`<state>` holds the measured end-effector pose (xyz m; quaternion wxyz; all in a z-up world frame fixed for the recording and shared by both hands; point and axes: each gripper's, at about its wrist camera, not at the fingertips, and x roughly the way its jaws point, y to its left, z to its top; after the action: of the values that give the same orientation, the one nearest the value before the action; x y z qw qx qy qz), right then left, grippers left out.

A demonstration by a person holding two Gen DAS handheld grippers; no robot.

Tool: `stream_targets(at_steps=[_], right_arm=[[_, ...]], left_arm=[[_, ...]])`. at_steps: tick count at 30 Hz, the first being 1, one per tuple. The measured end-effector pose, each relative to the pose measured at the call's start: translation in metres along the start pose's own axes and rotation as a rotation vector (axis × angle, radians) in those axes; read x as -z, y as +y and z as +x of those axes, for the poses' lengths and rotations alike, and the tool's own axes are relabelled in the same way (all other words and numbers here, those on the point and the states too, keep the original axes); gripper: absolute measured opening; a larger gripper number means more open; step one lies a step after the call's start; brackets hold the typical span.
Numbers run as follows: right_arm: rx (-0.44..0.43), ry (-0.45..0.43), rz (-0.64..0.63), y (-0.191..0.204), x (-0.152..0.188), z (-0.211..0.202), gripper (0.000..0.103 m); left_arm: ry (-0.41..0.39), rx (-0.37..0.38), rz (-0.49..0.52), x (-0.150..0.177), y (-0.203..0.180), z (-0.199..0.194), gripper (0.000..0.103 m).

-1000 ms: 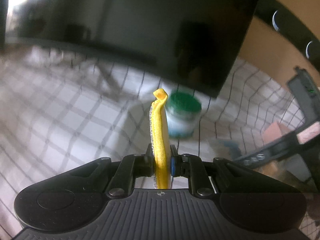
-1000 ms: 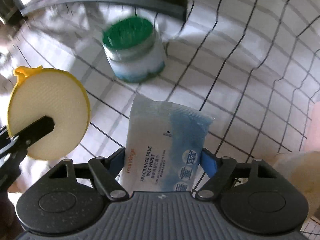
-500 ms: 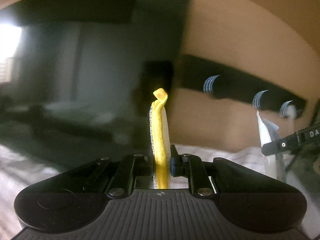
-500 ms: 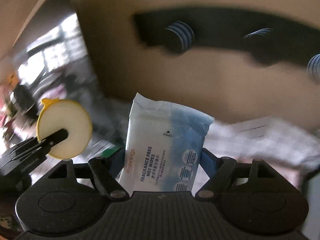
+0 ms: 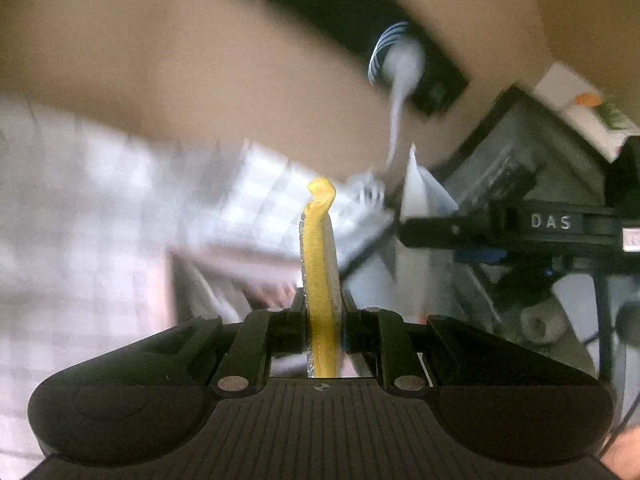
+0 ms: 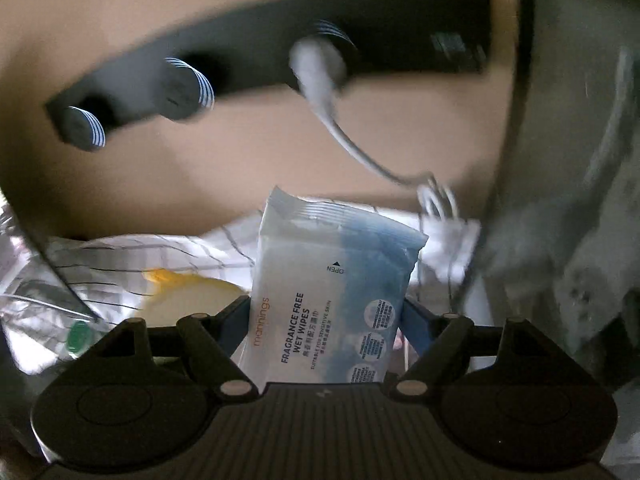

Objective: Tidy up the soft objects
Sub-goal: 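Lift the wipes pack and sponge and carry both over the pink box, then open both tools to drop the sponge and wipes into the pink box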

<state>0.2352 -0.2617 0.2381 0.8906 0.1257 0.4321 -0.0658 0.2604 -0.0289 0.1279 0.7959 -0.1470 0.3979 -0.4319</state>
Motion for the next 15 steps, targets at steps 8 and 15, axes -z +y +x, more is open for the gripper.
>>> stream_targets(at_steps=[8, 15], right_arm=[[0.037, 0.196, 0.14, -0.026, 0.032, 0.1, 0.079], [-0.006, 0.287, 0.157, -0.021, 0.057, 0.15, 0.079]], left_arm=[[0.124, -0.303, 0.143, 0.014, 0.008, 0.068, 0.032], [0.15, -0.312, 0.156, 0.004, 0.019, 0.06, 0.033]])
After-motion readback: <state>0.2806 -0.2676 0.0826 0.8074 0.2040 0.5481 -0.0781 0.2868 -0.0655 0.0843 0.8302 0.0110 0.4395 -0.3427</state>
